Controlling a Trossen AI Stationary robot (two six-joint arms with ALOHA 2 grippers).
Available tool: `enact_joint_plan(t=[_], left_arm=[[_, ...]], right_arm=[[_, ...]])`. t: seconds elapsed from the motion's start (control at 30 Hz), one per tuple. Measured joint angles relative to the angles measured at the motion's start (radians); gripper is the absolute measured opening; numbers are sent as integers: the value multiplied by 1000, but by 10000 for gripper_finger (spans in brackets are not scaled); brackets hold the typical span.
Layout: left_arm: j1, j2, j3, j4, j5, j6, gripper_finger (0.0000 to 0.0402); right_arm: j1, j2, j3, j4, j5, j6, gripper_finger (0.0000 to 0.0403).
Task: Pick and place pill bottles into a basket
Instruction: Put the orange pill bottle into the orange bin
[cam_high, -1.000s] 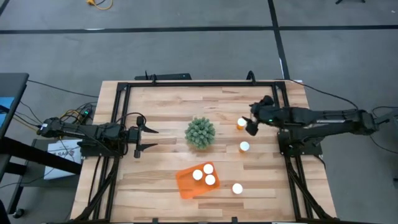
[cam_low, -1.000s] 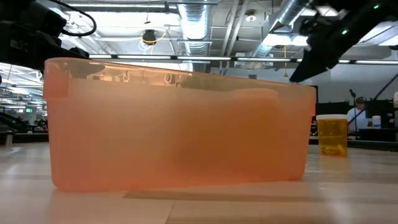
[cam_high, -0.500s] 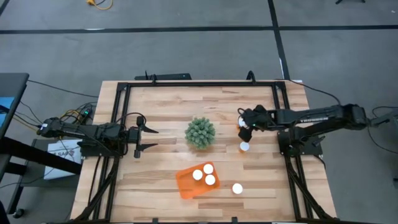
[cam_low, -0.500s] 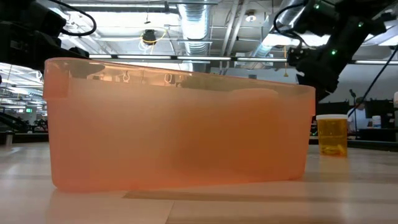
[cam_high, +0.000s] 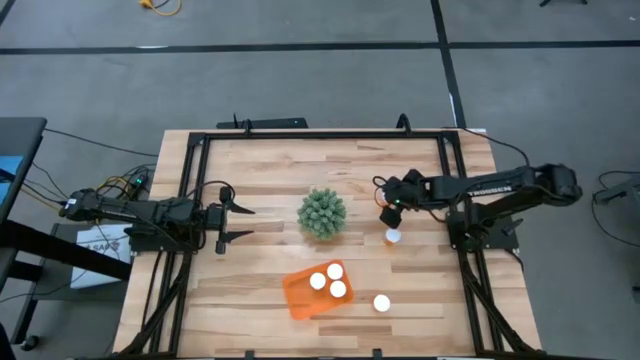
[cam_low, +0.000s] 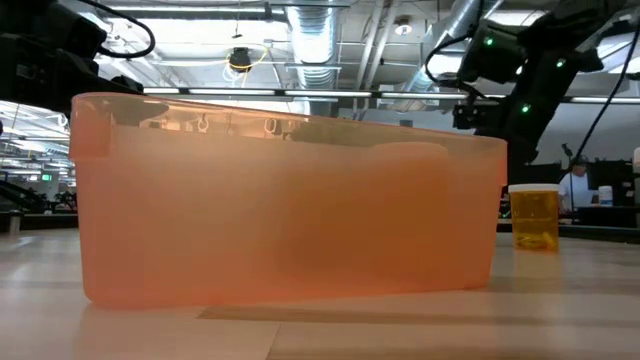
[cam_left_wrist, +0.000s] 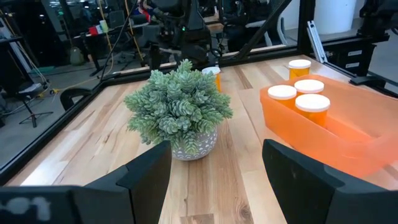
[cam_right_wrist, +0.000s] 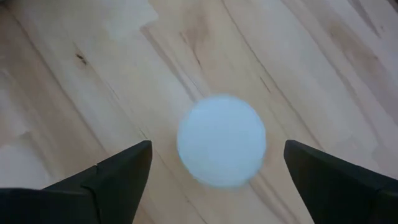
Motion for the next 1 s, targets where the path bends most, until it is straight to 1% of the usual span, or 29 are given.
enact_joint_plan(t=[0.1,0.17,0.5,0.63,0.73,0.8,0.9,1.0], left_arm=[[0,0,0,0,0,-1,242],[0,0,0,0,0,-2,242],[0,0,0,0,0,-9,242],[0,0,0,0,0,-5,242],[0,0,0,0,0,-12,242],[0,0,0,0,0,-10,242],[0,0,0,0,0,-4,242],[0,0,0,0,0,-7,242]], right_arm=[[2,32,0,47,19,-34,354],[3,49,0,73,24,-49,343],[4,58,0,82,40,-46,225],[20,57,0,90,47,-46,192],[40,57,17,81,52,-46,192],[61,57,47,58,76,-46,201],[102,57,112,7,111,-54,221],[153,57,187,-18,125,-91,217]])
